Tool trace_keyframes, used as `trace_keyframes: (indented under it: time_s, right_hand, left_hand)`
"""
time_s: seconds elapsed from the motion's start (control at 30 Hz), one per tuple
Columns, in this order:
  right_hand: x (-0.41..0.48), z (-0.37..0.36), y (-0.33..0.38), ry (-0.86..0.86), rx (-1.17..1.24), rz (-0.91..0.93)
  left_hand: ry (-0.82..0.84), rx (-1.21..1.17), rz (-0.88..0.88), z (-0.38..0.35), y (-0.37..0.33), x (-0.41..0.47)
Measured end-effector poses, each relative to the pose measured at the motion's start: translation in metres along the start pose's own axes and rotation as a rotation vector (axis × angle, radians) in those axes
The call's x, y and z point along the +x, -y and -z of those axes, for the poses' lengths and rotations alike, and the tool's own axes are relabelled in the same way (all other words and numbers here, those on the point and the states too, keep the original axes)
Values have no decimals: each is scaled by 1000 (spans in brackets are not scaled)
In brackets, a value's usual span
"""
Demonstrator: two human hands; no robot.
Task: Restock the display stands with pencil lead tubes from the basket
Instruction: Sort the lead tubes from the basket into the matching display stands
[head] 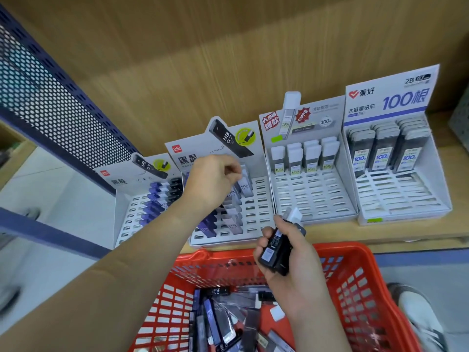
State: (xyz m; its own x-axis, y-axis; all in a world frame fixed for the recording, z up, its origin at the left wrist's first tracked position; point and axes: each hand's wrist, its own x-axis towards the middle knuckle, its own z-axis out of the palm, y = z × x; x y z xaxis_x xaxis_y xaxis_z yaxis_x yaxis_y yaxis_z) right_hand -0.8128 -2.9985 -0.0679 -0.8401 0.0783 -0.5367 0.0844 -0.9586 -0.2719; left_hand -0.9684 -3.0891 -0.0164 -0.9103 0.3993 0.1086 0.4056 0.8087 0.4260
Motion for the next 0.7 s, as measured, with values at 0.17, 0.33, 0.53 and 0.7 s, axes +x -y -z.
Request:
trace_keyframes:
  time_s: [0.17, 0.33, 0.53, 0.7]
  right_hand:
    - [-2, -1, 1, 26, 61, -26]
    - [-4, -5, 2, 51, 69, -17]
    - [-7, -5, 1, 50, 25, -13]
    - [-8, -5, 1, 24, -65, 14]
  left_hand:
    - [-80, -23, -22, 19, -1, -28]
    - [190, 338, -172, 6, -2, -77]
    - [277, 605, -90, -13, 11, -74]
    - [277, 572, -70, -15, 11, -65]
